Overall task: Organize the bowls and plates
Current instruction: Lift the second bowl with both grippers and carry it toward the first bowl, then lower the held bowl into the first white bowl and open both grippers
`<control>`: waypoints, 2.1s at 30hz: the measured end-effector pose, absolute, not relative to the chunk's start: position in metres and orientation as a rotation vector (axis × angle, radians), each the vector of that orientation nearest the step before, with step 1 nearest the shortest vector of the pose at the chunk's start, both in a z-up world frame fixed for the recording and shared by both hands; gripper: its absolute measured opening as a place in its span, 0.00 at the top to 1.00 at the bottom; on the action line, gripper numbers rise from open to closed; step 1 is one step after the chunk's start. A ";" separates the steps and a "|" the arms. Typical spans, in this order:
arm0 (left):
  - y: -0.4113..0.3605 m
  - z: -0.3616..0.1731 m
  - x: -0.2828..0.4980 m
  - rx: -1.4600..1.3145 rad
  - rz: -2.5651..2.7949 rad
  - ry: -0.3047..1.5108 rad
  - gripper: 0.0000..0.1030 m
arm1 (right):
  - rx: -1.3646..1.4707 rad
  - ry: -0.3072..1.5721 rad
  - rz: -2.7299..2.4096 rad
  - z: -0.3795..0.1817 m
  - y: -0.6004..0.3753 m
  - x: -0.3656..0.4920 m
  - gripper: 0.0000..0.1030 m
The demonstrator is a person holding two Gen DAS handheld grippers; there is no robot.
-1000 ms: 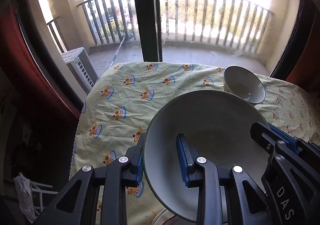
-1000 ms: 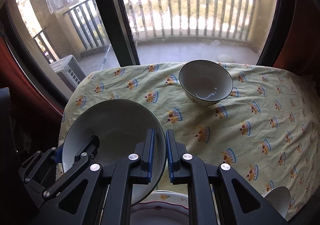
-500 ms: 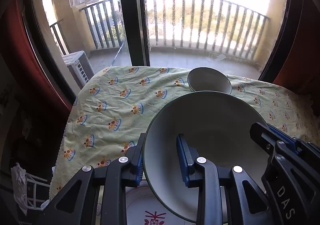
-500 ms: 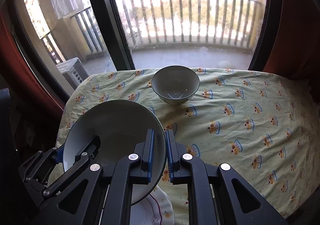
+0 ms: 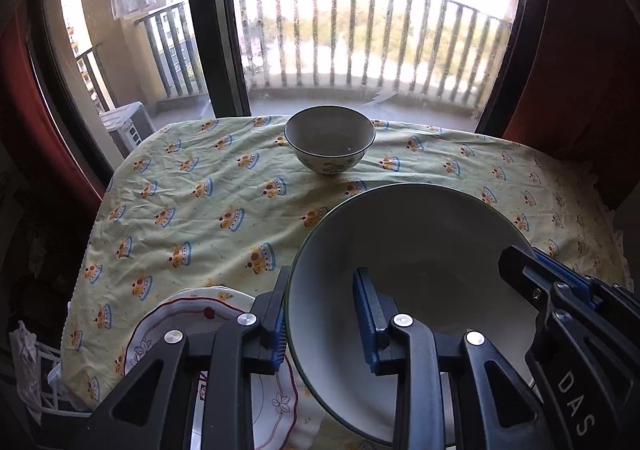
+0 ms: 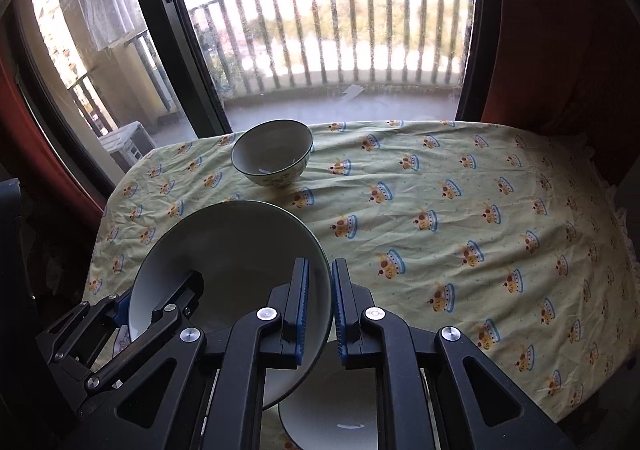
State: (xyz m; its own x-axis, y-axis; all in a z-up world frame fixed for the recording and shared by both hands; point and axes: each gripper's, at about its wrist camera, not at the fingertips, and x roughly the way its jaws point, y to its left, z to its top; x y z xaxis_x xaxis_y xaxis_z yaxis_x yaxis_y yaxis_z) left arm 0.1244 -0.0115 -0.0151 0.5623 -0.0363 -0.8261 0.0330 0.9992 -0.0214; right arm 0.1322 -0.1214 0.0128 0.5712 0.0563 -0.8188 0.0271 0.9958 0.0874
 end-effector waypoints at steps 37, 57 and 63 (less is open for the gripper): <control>-0.059 -0.093 0.075 0.003 -0.059 1.170 0.72 | 0.111 1.172 -0.016 -0.071 -0.179 0.083 0.86; -0.051 -0.089 0.079 0.019 -0.212 1.170 0.33 | 0.088 1.151 -0.112 -0.072 -0.166 0.080 0.54; -0.032 -0.067 0.088 0.027 -0.256 1.139 0.21 | 0.106 1.109 -0.152 -0.053 -0.151 0.081 0.35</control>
